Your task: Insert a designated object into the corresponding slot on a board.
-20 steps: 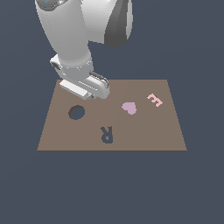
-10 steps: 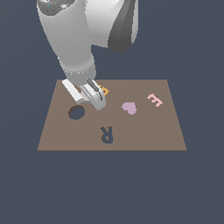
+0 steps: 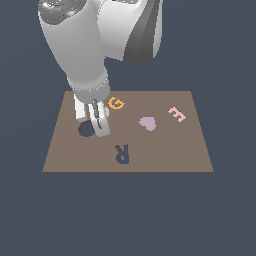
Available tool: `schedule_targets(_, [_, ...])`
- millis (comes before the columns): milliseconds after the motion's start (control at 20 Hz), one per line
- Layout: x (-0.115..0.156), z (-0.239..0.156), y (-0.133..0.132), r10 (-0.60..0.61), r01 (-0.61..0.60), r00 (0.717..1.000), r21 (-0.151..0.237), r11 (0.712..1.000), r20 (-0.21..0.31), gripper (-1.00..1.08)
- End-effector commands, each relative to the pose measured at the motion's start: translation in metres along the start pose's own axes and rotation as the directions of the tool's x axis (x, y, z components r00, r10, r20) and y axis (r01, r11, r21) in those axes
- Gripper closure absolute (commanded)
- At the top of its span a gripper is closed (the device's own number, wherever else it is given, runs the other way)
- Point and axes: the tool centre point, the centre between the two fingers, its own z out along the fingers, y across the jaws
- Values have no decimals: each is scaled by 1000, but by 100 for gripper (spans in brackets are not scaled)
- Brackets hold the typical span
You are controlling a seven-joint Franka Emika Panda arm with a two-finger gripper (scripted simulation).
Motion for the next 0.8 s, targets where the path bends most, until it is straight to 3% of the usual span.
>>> schedule_targets(0, [2,-1,-5,103,-103,995,1,995,0,108])
schedule_targets(150, [6,-1,-11,223,-223,975,1,975,0,108])
schedule_targets(350, [12,-2,-18,379,-379,925,0,925,0,108])
schedule_targets(500, [17,-2,-22,490,-490,872,0,872,0,108])
schedule_targets(750, [27,-3,-28,652,-652,758,0,758,0,108])
